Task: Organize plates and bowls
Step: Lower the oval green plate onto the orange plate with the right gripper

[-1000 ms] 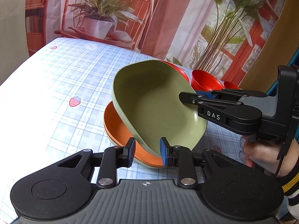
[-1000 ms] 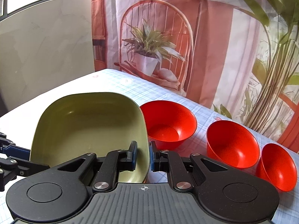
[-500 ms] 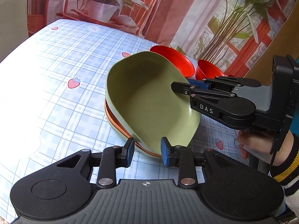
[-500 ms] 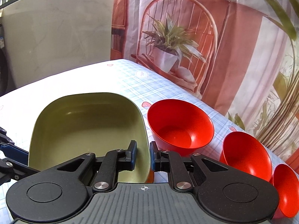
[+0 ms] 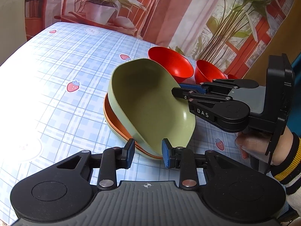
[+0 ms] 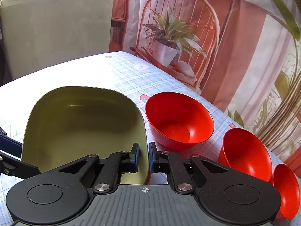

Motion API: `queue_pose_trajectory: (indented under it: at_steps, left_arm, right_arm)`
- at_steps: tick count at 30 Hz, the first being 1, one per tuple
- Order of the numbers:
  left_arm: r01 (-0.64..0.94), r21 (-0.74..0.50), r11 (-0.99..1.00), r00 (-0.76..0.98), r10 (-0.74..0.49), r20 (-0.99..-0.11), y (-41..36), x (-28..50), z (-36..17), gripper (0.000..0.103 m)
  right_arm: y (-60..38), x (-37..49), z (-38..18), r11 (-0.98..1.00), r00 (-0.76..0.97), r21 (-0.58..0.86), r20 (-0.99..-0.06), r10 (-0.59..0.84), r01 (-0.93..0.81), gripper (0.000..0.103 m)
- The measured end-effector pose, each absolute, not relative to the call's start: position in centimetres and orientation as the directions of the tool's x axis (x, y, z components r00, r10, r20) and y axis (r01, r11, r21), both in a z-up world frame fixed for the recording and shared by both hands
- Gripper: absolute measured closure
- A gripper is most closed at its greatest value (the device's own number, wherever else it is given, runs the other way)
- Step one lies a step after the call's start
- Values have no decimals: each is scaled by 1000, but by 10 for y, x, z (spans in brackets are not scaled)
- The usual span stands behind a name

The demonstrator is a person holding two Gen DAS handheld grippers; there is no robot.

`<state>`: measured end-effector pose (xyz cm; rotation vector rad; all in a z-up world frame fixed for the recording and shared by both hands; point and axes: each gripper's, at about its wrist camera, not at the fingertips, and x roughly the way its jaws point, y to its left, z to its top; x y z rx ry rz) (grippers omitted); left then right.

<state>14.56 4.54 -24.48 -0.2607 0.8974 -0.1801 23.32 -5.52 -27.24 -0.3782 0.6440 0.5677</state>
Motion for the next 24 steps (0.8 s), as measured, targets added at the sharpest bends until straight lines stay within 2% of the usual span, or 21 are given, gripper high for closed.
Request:
queue_pose_trajectory:
  at_steps: [14, 18, 24]
  left_arm:
    - [49, -287, 957, 642, -250, -725, 50, 135, -234, 71]
    - [47, -295, 954, 639, -256, -725, 52, 135, -235, 77]
    - [68, -298, 952, 608, -276, -744, 44, 139, -242, 77]
  right_arm:
    - [-56, 230, -272, 784, 663, -174, -657, 359, -597, 95]
    - [-56, 229, -273, 786, 665, -175, -656, 356, -593, 95]
    - [-57, 227, -272, 793, 670, -171, -654, 352, -584, 95]
